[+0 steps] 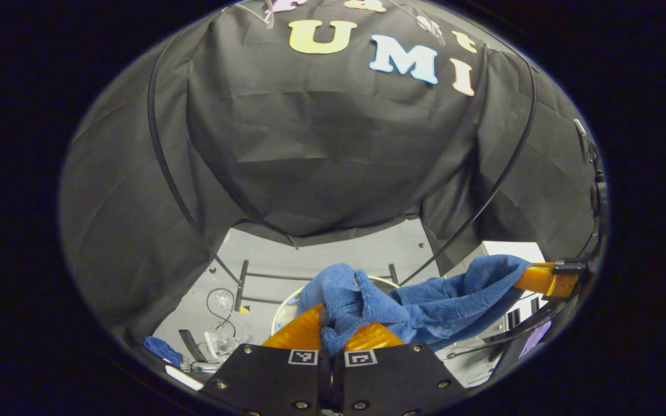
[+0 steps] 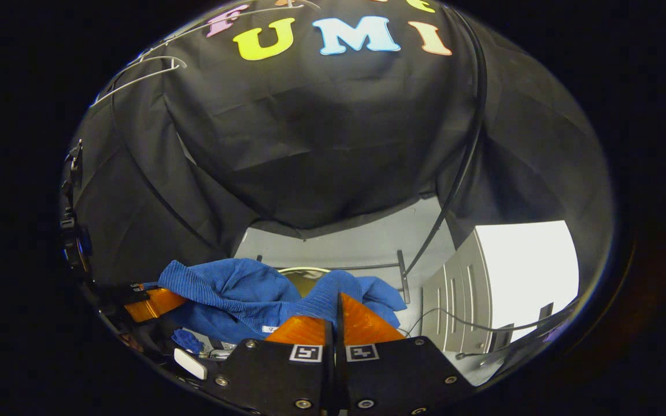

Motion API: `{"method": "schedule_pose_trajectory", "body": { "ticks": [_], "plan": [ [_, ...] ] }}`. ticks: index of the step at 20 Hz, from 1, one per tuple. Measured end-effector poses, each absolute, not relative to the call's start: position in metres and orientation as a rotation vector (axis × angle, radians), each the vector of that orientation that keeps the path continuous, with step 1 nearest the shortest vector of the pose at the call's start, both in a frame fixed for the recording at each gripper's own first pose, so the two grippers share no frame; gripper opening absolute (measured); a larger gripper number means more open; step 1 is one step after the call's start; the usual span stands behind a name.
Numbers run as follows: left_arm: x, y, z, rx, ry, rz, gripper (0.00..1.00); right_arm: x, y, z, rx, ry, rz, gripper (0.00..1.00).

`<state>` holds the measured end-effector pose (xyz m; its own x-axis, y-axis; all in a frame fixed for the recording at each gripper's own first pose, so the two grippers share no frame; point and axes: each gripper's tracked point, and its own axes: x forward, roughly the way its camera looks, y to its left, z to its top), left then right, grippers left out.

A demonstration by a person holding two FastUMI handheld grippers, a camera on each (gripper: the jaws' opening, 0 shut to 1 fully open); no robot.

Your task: Grasp the clothes on the hanger with both hands and then place them into the laundry hamper below.

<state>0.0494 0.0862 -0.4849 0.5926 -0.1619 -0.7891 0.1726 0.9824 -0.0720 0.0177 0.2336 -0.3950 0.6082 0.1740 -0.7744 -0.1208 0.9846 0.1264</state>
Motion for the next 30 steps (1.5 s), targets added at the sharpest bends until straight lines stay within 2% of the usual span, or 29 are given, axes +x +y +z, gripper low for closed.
{"method": "schedule_pose_trajectory", "body": {
  "ticks": [6,7,17,18,19,20,21,22,26,29,30],
  "plan": [
    [0.049,0.094,-0.529,0.01,0.981,-0.215,0.0,0.009,0.238,-0.428,0.046,0.962,0.137,0.02],
    [0.049,0.096,-0.532,0.011,0.988,-0.216,0.03,0.007,0.237,-0.43,0.045,0.968,0.13,0.02],
    [0.046,0.103,-0.534,0.026,1.008,-0.206,0.06,-0.004,0.247,-0.429,0.067,1.041,0.093,0.06],
    [0.043,0.103,-0.536,0.013,1.014,-0.203,0.01,-0.006,0.249,-0.428,0.056,1.053,0.099,0.08],
    [0.041,0.104,-0.536,0.006,1.019,-0.202,0.01,-0.008,0.249,-0.426,0.043,1.061,0.102,0.1],
    [0.038,0.107,-0.536,-0.002,1.02,-0.201,0.09,-0.008,0.249,-0.423,0.037,1.059,0.104,0.12],
    [0.038,0.106,-0.534,-0.023,1.016,-0.207,0.13,-0.007,0.251,-0.419,0.042,1.051,0.106,0.15],
    [0.037,0.107,-0.534,-0.04,1.005,-0.205,0.18,-0.007,0.253,-0.412,0.056,1.046,0.103,0.31],
    [0.043,0.134,-0.515,-0.036,0.961,-0.156,0.93,0.005,0.242,-0.391,0.072,0.983,0.048,0.98],
    [0.049,0.14,-0.504,-0.007,0.938,-0.172,0.95,0.012,0.223,-0.374,0.081,0.929,-0.002,0.98],
    [0.051,0.14,-0.503,0.01,0.932,-0.18,0.93,0.012,0.214,-0.368,0.093,0.914,-0.021,0.98]
  ]
}}
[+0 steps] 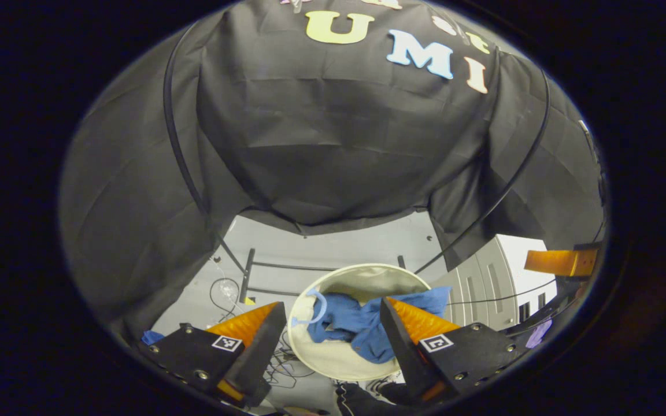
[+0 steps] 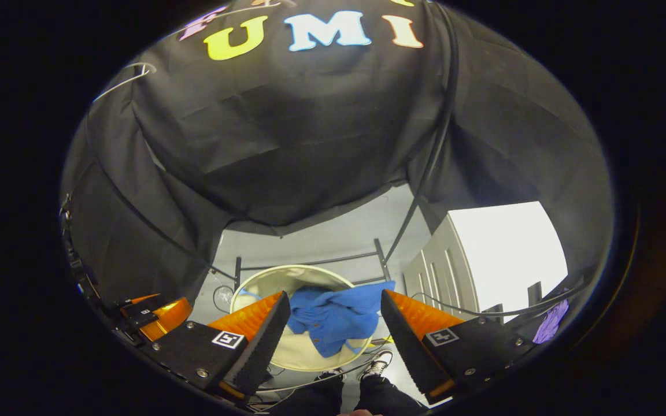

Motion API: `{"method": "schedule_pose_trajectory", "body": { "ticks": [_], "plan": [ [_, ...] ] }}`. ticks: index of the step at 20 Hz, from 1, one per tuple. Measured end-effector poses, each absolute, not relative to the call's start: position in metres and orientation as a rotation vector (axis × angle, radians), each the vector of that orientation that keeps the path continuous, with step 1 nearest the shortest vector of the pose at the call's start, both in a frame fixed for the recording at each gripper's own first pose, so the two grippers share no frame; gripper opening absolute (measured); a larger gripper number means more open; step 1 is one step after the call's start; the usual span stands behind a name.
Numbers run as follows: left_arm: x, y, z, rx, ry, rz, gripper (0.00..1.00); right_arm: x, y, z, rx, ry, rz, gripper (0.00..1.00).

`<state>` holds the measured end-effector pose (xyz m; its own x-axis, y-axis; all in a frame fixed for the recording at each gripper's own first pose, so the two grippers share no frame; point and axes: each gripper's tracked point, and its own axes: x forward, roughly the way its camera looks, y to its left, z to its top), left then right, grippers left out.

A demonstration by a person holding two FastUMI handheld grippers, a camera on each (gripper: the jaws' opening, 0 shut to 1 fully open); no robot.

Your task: Grasp the clothes on the hanger with both hands and then place them into the laundry hamper below.

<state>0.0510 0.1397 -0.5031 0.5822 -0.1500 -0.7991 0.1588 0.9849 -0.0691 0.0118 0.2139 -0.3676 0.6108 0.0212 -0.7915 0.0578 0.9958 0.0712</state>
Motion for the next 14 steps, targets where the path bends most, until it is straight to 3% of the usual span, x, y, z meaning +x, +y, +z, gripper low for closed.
{"method": "schedule_pose_trajectory", "body": {
  "ticks": [9,14],
  "plan": [
    [0.067,0.062,-0.457,0.088,0.853,-0.261,0.93,-0.015,0.103,-0.323,0.204,0.774,-0.18,0.98],
    [0.045,0.001,-0.399,0.108,0.774,-0.232,0.95,-0.009,0.038,-0.299,0.181,0.687,-0.121,0.96]
  ]
}}
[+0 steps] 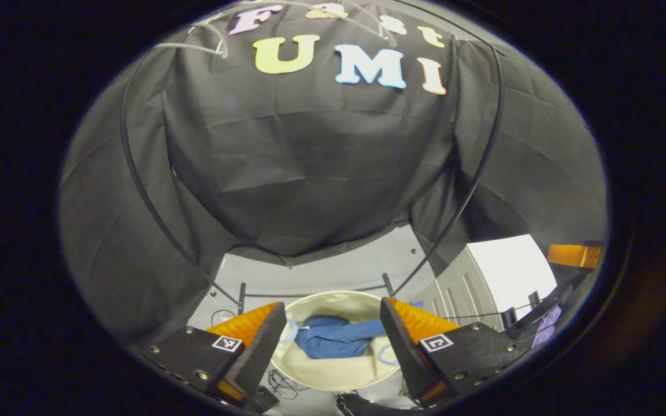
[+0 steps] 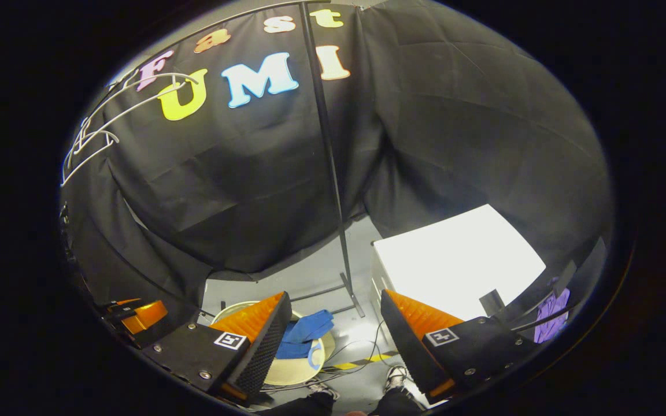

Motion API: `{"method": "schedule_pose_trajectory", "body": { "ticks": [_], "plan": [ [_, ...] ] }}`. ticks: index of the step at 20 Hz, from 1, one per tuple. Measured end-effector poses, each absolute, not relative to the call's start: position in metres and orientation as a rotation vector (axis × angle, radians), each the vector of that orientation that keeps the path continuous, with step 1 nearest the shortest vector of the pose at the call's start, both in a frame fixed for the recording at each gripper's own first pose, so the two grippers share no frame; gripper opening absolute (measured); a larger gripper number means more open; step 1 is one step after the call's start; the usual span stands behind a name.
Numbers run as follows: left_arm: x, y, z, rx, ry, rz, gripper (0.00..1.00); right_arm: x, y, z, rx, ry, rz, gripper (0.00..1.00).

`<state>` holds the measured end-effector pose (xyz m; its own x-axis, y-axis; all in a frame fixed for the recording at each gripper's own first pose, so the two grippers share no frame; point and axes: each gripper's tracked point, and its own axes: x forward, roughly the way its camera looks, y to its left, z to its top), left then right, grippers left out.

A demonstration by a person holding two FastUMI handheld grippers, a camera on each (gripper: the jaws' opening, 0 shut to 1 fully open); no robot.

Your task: Grasp the clothes on the hanger with both hands and then place them into the laundry hamper below.

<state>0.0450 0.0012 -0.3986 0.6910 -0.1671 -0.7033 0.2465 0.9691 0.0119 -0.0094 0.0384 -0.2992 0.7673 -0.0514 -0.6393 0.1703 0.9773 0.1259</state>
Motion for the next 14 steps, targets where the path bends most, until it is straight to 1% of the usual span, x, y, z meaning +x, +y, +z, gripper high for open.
{"method": "schedule_pose_trajectory", "body": {
  "ticks": [2,3,5,7,8,9,10,13,14],
  "plan": [
    [0.032,-0.017,-0.37,0.104,0.731,-0.175,0.95,-0.006,0.011,-0.286,0.166,0.621,-0.094,0.96],
    [0.023,-0.029,-0.361,0.085,0.716,-0.152,0.93,-0.001,-0.002,-0.282,0.161,0.592,-0.081,0.96],
    [0.0,-0.051,-0.343,0.063,0.691,-0.109,0.95,-0.001,-0.019,-0.278,0.155,0.563,-0.04,0.96],
    [-0.015,-0.062,-0.316,0.063,0.627,-0.066,0.95,0.005,-0.032,-0.265,0.127,0.518,-0.001,0.96],
    [-0.023,-0.067,-0.304,0.058,0.6,-0.047,0.93,0.002,-0.041,-0.259,0.112,0.493,0.008,0.96],
    [-0.03,-0.073,-0.289,0.047,0.575,-0.041,0.96,0.001,-0.047,-0.251,0.104,0.475,0.011,0.96],
    [-0.037,-0.079,-0.271,0.042,0.547,-0.044,0.94,0.0,-0.051,-0.242,0.105,0.458,0.007,0.96],
    [-0.038,-0.078,-0.208,0.083,0.428,-0.041,0.94,0.009,-0.05,-0.193,0.114,0.341,0.01,0.96],
    [-0.037,-0.077,-0.183,0.093,0.384,-0.041,0.93,0.01,-0.048,-0.177,0.11,0.307,0.014,0.92]
  ]
}}
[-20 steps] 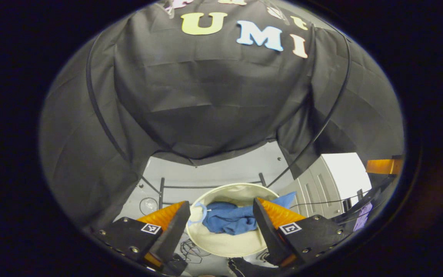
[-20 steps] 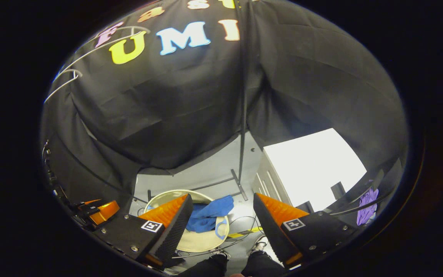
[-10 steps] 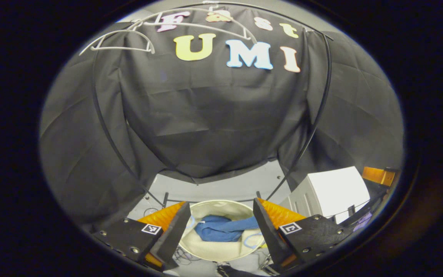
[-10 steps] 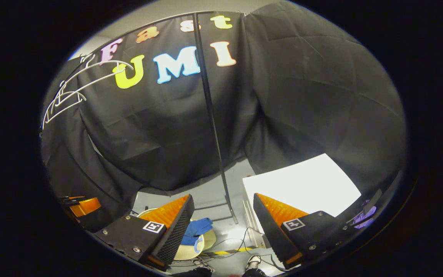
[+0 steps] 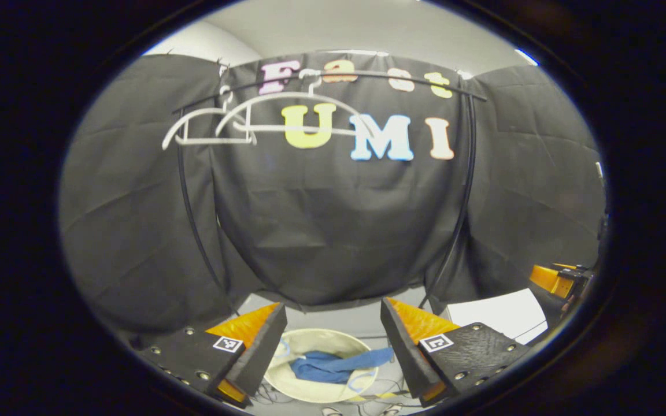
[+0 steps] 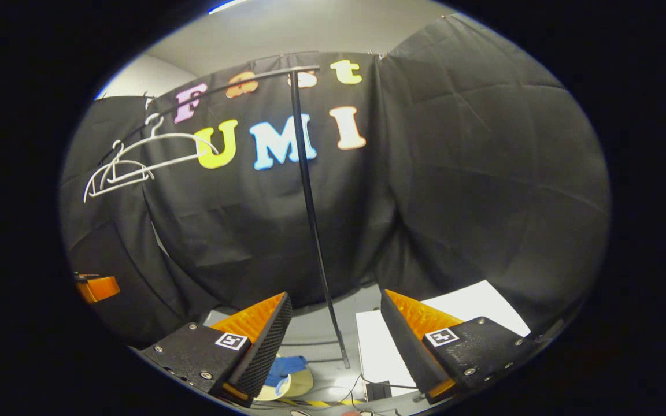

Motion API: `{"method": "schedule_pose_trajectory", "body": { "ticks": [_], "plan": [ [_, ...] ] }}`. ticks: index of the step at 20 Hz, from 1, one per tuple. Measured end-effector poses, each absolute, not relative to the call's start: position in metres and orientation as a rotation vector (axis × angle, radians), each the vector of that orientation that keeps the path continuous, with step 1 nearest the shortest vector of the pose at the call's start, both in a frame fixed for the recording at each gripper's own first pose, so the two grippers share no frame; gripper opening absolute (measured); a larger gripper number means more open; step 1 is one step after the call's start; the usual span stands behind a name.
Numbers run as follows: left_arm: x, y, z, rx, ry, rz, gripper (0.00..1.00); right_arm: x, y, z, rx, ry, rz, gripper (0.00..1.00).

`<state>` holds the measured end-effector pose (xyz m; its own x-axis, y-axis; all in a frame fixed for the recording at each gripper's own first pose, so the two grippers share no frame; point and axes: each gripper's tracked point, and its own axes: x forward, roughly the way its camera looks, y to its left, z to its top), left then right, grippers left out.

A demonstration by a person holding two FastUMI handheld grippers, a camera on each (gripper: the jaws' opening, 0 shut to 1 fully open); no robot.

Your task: Grasp the clothes on the hanger with both hands and then place them into the laundry hamper below.

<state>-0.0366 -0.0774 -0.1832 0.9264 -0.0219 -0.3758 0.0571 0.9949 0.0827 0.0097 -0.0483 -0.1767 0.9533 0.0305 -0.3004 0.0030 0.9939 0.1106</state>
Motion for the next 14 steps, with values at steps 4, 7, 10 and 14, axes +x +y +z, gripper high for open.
{"method": "schedule_pose_trajectory", "body": {
  "ticks": [4,7,10,14],
  "plan": [
    [-0.046,-0.071,-0.088,0.067,0.182,-0.04,0.93,0.001,-0.037,-0.109,0.096,0.154,0.031,0.92],
    [-0.064,-0.069,-0.043,-0.02,0.09,-0.077,0.93,-0.003,-0.029,-0.05,0.11,0.022,0.019,0.95],
    [-0.07,-0.045,-0.014,-0.034,0.022,-0.081,0.93,-0.011,-0.017,-0.024,0.137,-0.034,0.014,0.91],
    [-0.073,-0.02,0.006,-0.08,-0.055,-0.106,0.92,-0.024,-0.016,-0.01,0.112,-0.04,0.003,0.95]
  ]
}}
